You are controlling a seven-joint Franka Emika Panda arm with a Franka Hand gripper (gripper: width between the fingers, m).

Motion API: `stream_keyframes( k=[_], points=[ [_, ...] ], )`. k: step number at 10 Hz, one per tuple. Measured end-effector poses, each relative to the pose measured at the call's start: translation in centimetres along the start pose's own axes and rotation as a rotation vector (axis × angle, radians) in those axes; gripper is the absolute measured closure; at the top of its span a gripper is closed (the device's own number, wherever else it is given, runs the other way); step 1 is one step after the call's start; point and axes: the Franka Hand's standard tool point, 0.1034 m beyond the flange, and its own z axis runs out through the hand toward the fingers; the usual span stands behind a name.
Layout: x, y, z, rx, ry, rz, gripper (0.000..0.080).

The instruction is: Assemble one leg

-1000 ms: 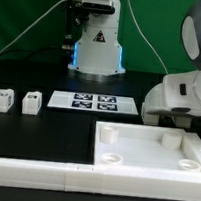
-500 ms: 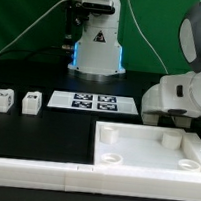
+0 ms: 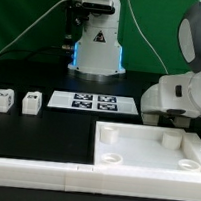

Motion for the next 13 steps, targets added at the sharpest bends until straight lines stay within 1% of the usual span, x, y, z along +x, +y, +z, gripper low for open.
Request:
stream_keyframes(
  k=[2,3,4,6,8,9,11,12,13],
  points=[
    [-0.1,0.2,-0.2,0.003,0.003,0.003,0.0508],
    [-0.4,0.4,-0.6,0.004,0.010,0.004,0.0508],
    [-0.9,0.4,-1.4,0.003,0.020,0.005,0.0508],
    [-2.8,0.9,-3.9,0.003,0.054,0.011,0.0506],
    [-4.9,2.3,-5.9,0.005,0.033,0.029,0.0506],
    [-5.6,2.9,-6.8,0.009,0.035,0.037,0.0506],
    [-5.0,2.6,-6.8,0.013,0.071,0.034,0.0506],
    [-5.1,2.7,-6.8,0.013,0.069,0.034,0.0506],
    [-4.4,2.5,-7.0,0.017,0.116,0.033,0.0506]
  ],
)
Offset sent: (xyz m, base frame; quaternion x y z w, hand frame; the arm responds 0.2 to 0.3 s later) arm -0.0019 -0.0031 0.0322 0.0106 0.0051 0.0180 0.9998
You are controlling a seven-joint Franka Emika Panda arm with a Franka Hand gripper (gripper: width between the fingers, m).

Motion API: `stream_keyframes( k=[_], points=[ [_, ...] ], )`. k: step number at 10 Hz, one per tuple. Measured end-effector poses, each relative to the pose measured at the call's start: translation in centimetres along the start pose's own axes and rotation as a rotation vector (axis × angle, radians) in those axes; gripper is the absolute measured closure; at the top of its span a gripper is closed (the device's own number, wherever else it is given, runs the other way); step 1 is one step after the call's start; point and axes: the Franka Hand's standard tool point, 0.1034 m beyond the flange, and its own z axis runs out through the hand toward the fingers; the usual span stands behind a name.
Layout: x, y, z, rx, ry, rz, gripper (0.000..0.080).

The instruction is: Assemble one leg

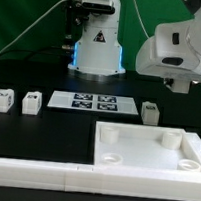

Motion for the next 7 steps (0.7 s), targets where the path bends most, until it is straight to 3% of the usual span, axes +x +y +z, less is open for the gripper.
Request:
stream_keyframes(
  k=[1,2,4,6,7],
  points=[
    [0.7,-0.3,-0.5,0.014,0.126,-0.003,0.0506],
    [0.1,-0.2,-0.4,0.017,0.182,-0.003,0.0506],
    [0.7,-0.3,-0.9,0.038,0.392,-0.038,0.0506],
    [0.8,1.2,-3.4,0.054,0.595,-0.074,0.0506],
    [0.4,1.8,-4.1,0.049,0.651,-0.101,0.0506]
  ],
)
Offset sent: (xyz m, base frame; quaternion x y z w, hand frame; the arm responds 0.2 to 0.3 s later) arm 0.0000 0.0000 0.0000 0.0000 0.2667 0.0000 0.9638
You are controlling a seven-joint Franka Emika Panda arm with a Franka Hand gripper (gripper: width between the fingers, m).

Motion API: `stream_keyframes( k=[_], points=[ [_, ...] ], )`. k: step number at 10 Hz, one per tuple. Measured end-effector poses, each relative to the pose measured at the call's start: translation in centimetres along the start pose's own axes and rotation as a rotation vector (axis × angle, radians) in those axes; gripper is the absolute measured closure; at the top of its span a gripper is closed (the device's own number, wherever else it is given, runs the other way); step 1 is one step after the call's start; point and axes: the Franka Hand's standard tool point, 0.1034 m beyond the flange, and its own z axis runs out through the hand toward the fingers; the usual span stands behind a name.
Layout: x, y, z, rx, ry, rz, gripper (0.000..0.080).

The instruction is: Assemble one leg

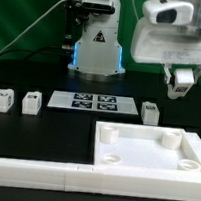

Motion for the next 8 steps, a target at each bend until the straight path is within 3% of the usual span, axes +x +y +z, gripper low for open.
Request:
stream_keyframes(
  k=[2,3,6,7,8],
  points=[
    [2.5,1.1,-1.7,0.005,0.178,-0.052,0.0506],
    [3.3,1.7,-2.2,0.004,0.198,-0.093,0.0506],
    [8.6,3.2,-4.0,0.027,0.240,-0.188,0.0506],
    [9.7,3.6,-4.0,0.035,0.249,-0.190,0.0506],
    [9.3,3.3,-3.9,0.034,0.245,-0.193,0.0506]
  ],
)
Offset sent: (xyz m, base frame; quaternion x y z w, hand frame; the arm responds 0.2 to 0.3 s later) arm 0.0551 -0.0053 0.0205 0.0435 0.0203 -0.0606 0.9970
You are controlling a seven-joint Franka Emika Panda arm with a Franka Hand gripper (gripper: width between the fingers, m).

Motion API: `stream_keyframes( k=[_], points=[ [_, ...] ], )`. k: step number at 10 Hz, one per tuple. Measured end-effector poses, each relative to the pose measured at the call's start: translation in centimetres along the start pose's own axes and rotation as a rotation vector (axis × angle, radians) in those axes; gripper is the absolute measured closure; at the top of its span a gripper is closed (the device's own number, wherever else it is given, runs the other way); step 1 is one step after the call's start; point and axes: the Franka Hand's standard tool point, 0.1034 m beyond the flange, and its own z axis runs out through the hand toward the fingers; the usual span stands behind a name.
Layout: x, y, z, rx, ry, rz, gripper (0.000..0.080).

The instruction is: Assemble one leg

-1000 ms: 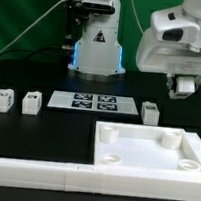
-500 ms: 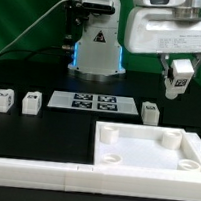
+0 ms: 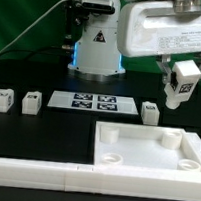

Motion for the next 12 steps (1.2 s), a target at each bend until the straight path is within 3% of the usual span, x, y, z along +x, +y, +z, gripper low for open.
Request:
stream_keyframes(
  k=[5,7,9,12],
  points=[
    [0.1,0.2,0.1,0.001,-0.004,0.000,0.0506],
    [2.1,0.9,-0.1,0.009,-0.007,0.000,0.0506],
    [5.7,1.9,-0.2,0.015,0.011,-0.008,0.0506],
    [8.3,2.7,1.0,0.010,0.058,-0.019,0.0506]
  ],
)
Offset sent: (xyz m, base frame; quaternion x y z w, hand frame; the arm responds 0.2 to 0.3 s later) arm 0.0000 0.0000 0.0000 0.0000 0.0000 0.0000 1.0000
